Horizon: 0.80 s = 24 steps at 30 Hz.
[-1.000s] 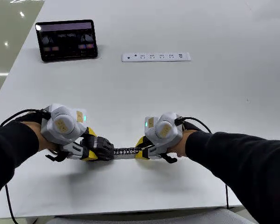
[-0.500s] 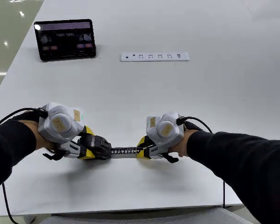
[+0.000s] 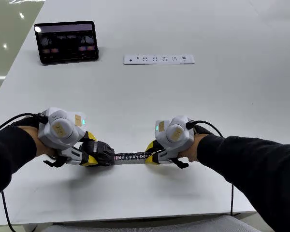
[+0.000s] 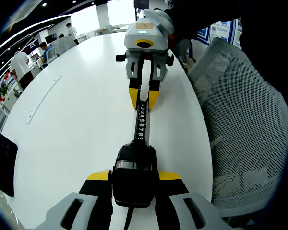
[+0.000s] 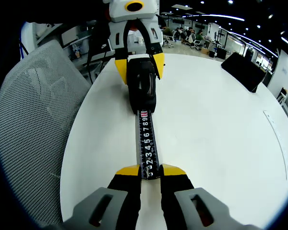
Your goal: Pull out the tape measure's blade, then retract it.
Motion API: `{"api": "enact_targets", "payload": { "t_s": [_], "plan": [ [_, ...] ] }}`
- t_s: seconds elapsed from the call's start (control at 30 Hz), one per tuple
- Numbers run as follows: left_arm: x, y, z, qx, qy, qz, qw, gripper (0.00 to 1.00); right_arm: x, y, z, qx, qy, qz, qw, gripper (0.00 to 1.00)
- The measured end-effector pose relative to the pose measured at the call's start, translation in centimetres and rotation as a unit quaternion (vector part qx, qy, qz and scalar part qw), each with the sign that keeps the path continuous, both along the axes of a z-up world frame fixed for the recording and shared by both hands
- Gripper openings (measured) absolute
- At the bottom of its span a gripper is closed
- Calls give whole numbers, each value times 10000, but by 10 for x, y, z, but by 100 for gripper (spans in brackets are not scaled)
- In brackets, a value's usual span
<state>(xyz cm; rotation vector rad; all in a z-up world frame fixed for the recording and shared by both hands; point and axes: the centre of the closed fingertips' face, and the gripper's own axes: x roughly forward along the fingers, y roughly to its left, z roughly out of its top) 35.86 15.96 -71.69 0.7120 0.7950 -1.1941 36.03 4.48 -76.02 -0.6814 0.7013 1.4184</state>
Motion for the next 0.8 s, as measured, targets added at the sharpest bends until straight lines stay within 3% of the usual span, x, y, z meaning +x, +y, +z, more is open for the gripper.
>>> {"api": "enact_targets", "payload": {
  "t_s": [0.8],
  "plan": [
    [-2, -1, 1, 4, 5, 34, 10000, 30, 0, -22, 0, -1, 57, -124, 9999, 10]
  ]
}}
